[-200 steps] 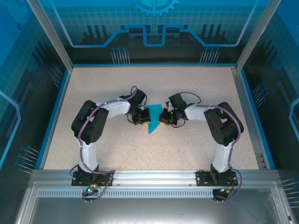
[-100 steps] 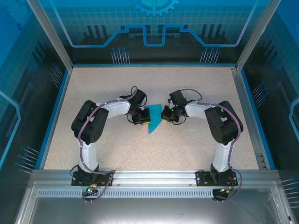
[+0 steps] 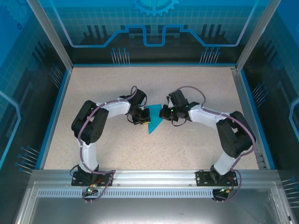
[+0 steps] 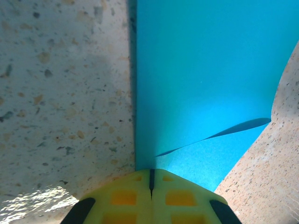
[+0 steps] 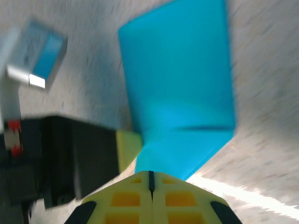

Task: Fold a paper plane with a square sheet of paper (pick it up from the middle)
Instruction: Third fold the triangle at the center of the table.

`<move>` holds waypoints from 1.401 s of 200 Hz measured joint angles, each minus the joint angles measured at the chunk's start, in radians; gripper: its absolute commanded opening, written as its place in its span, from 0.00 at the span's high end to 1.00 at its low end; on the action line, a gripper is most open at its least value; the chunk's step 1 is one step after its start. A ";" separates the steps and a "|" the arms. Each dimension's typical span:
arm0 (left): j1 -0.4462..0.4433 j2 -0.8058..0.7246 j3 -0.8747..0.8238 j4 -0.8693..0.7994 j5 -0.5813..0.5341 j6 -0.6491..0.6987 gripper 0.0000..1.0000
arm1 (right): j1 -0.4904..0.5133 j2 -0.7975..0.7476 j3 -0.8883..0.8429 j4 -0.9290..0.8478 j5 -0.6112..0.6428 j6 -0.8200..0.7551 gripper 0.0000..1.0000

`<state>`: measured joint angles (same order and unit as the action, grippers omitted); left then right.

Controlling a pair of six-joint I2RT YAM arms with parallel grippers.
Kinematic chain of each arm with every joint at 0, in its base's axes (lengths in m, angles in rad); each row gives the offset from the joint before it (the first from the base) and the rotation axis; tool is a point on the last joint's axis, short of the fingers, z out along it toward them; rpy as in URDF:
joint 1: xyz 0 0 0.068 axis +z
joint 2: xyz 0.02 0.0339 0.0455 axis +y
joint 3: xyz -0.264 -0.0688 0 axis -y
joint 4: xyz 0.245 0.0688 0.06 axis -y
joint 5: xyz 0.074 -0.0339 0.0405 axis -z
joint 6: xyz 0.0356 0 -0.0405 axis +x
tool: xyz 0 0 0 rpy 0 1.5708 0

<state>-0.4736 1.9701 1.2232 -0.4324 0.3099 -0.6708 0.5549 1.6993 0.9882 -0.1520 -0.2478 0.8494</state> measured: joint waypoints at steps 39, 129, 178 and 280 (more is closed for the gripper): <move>0.000 0.000 0.000 0.000 0.000 0.000 0.99 | 0.093 0.069 -0.023 0.060 -0.090 0.060 0.99; 0.000 0.000 0.000 0.000 0.000 0.000 0.99 | 0.101 0.124 -0.084 0.172 -0.182 0.105 0.99; -0.001 0.000 0.000 0.000 0.000 0.000 0.99 | 0.102 0.143 -0.084 0.153 -0.181 0.104 0.99; -0.001 0.000 0.000 0.000 0.000 0.000 0.99 | 0.116 0.141 -0.049 0.115 -0.180 0.061 0.98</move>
<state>-0.4744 1.9701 1.2232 -0.4320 0.3096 -0.6712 0.6704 1.8404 0.9394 -0.0372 -0.4282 0.9108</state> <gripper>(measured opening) 0.047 0.042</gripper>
